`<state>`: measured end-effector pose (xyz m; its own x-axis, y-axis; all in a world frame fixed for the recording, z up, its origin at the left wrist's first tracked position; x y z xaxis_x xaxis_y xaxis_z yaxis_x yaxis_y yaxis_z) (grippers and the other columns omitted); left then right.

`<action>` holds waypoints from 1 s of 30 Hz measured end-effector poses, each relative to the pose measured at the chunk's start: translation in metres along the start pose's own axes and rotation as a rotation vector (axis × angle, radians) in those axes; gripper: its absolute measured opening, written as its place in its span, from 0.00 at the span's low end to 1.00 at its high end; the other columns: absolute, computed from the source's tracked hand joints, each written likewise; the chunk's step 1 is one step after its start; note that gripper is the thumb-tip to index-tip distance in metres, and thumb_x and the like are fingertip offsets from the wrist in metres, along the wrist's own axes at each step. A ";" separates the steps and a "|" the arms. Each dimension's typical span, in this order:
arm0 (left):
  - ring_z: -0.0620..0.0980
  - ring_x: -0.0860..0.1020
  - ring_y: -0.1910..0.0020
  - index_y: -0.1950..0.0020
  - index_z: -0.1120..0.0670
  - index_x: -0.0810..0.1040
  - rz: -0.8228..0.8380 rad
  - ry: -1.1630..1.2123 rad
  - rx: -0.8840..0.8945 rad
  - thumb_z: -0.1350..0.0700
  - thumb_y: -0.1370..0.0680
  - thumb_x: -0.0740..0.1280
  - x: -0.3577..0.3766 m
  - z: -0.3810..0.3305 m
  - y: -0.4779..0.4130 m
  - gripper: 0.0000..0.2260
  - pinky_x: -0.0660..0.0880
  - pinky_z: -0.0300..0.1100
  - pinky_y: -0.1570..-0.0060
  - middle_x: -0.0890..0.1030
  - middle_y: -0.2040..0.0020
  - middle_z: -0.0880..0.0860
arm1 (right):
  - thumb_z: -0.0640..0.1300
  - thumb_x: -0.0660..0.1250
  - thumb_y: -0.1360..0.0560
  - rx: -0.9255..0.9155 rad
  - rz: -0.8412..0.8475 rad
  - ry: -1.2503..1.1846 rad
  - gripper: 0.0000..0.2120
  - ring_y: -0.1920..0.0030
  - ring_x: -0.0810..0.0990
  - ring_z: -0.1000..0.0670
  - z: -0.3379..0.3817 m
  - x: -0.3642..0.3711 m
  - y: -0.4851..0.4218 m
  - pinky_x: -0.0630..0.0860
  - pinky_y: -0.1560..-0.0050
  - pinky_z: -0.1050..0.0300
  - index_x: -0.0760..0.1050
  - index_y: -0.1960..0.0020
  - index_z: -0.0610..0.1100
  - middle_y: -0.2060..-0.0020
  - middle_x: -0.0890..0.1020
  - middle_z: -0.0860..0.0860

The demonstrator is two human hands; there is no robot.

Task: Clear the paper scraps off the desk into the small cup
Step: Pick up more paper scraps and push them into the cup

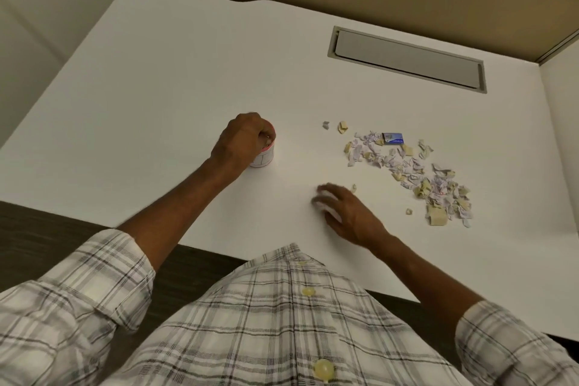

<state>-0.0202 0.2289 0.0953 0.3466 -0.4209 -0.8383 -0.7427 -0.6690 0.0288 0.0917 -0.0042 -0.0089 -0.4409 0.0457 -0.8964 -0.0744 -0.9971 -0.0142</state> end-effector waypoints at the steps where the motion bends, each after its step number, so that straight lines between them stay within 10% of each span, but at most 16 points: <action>1: 0.52 0.80 0.48 0.50 0.54 0.86 -0.001 -0.011 -0.010 0.60 0.24 0.69 0.002 0.000 -0.002 0.07 0.72 0.37 0.51 0.83 0.50 0.53 | 0.43 0.63 0.17 -0.056 0.001 0.040 0.17 0.27 0.72 0.43 -0.001 0.007 0.015 0.70 0.26 0.47 0.74 0.30 0.42 0.28 0.74 0.43; 10: 0.55 0.82 0.47 0.50 0.56 0.87 0.016 -0.049 -0.081 0.63 0.26 0.71 0.012 0.010 -0.013 0.08 0.76 0.42 0.47 0.85 0.48 0.56 | 0.40 0.68 0.19 0.271 -0.315 0.201 0.12 0.35 0.80 0.42 -0.074 -0.032 0.093 0.72 0.28 0.43 0.79 0.37 0.38 0.35 0.80 0.42; 18: 0.62 0.79 0.40 0.39 0.60 0.82 0.235 -0.247 -0.193 0.63 0.23 0.68 0.023 0.008 -0.023 0.13 0.76 0.48 0.43 0.81 0.39 0.62 | 0.54 0.68 0.20 0.714 -0.502 0.075 0.26 0.21 0.60 0.44 -0.156 -0.072 0.153 0.66 0.25 0.45 0.66 0.25 0.48 0.22 0.62 0.46; 30: 0.59 0.81 0.44 0.45 0.55 0.86 0.358 -0.305 -0.228 0.65 0.26 0.71 0.015 -0.001 -0.030 0.12 0.78 0.48 0.43 0.81 0.40 0.57 | 0.52 0.61 0.17 0.630 -0.372 0.035 0.22 0.24 0.64 0.43 -0.143 -0.045 0.127 0.68 0.25 0.43 0.67 0.26 0.45 0.25 0.66 0.45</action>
<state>0.0077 0.2416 0.0820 -0.1138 -0.4730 -0.8737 -0.6289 -0.6465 0.4319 0.2301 -0.1420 -0.0344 -0.2582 0.3619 -0.8957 -0.7185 -0.6918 -0.0724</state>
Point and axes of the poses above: each hand's wrist, its own y-axis away from the middle knuckle, its own x-axis out of the palm, z = x × y, the point moved 8 cm from there along -y, towards the middle knuckle
